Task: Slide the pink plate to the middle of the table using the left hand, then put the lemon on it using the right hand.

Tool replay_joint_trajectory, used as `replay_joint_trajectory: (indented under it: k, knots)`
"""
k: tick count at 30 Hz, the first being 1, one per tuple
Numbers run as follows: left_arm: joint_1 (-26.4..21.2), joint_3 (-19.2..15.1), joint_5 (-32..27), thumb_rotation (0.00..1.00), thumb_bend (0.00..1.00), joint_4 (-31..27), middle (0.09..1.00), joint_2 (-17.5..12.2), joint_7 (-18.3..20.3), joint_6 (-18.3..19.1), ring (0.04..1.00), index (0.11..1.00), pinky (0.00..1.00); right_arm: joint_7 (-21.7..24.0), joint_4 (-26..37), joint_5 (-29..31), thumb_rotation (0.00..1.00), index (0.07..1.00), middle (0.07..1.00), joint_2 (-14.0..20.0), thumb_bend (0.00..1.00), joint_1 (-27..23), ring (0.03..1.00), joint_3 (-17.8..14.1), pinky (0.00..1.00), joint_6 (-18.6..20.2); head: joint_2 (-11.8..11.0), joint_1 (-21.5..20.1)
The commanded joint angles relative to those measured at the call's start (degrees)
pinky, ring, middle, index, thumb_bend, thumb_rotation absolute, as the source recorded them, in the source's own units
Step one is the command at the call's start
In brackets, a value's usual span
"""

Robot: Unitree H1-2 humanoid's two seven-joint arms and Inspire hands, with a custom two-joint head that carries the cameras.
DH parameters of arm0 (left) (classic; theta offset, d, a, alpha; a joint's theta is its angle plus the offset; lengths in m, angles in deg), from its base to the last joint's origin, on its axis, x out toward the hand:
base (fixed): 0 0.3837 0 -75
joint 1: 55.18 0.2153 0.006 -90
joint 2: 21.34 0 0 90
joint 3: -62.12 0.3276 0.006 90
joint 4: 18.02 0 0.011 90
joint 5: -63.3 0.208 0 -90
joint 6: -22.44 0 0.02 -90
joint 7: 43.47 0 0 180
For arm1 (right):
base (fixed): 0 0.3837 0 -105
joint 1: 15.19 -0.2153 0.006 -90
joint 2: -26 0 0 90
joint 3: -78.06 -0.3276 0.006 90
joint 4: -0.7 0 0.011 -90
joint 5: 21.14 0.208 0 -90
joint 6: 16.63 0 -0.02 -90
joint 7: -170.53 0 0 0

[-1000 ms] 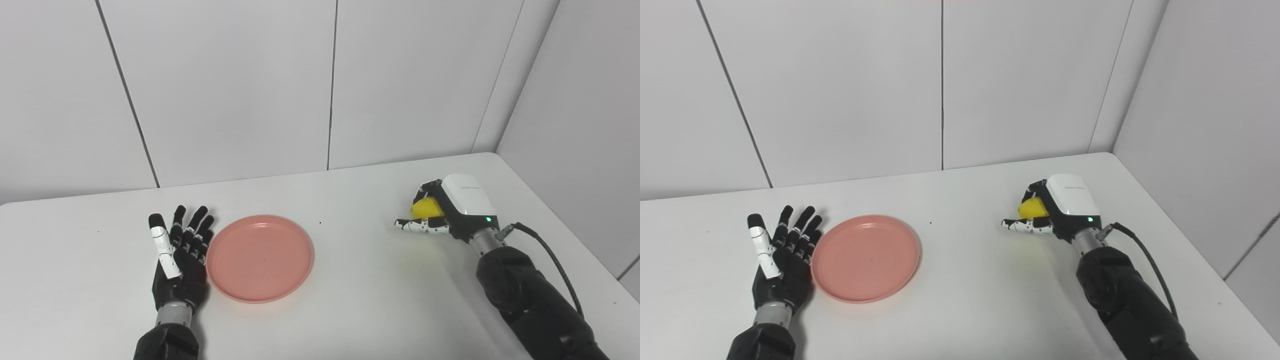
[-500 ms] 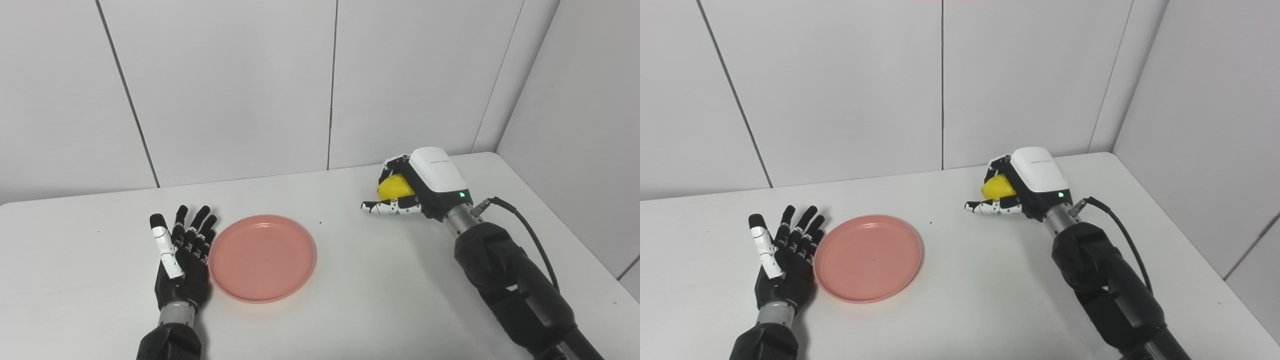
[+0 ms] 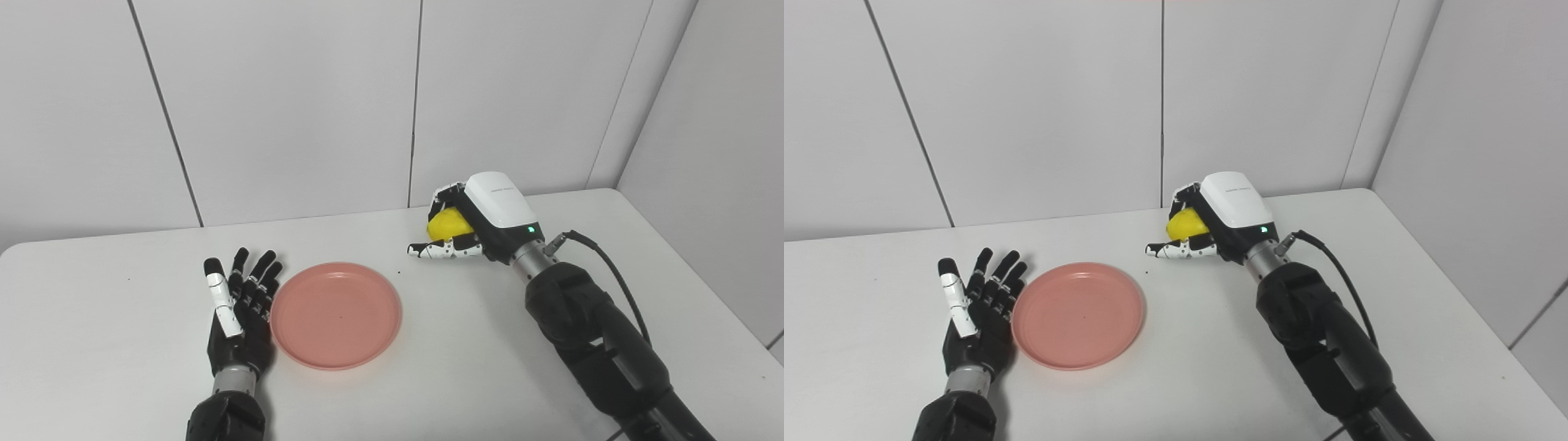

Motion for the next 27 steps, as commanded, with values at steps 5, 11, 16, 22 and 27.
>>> replay_joint_trajectory:
  k: [5,11,16,22,27]
  knots:
    - [1.6,-0.2,1.0,1.0,0.72,1.6,0.833,1.8,-2.5,1.3,0.878,0.952,0.97,-0.1,1.4,0.2,0.52,0.333,0.298,-1.4,0.48,-4.4,0.227,1.4,0.17,-3.2,0.0,1.2]
    - [1.8,0.0,1.8,1.0,0.72,2.0,0.846,1.7,-2.8,0.9,0.889,0.94,0.97,-0.2,-0.7,-0.6,0.54,0.369,0.304,-3.1,0.49,-6.2,0.239,3.8,0.19,-4.8,0.0,2.4]
    - [1.8,0.2,2.2,1.0,0.71,2.7,0.828,1.7,-2.7,0.1,0.874,0.938,0.97,-1.3,-2.0,-2.3,0.53,0.364,0.308,-4.0,0.5,-7.5,0.239,5.7,0.18,-6.1,0.0,2.9]
    - [1.5,0.4,2.1,1.0,0.72,4.0,0.826,1.5,-2.3,-1.4,0.869,0.945,0.96,-0.3,-3.3,-3.8,0.64,0.349,0.297,-5.4,0.51,-8.5,0.237,7.1,0.19,-5.6,-0.2,3.1]
    - [1.6,0.3,2.2,0.99,0.71,3.4,0.812,1.8,-3.2,-0.9,0.867,0.929,0.96,-0.6,-5.3,-3.3,0.58,0.358,0.302,-5.9,0.49,-8.8,0.237,7.9,0.18,-7.4,-0.2,3.6]
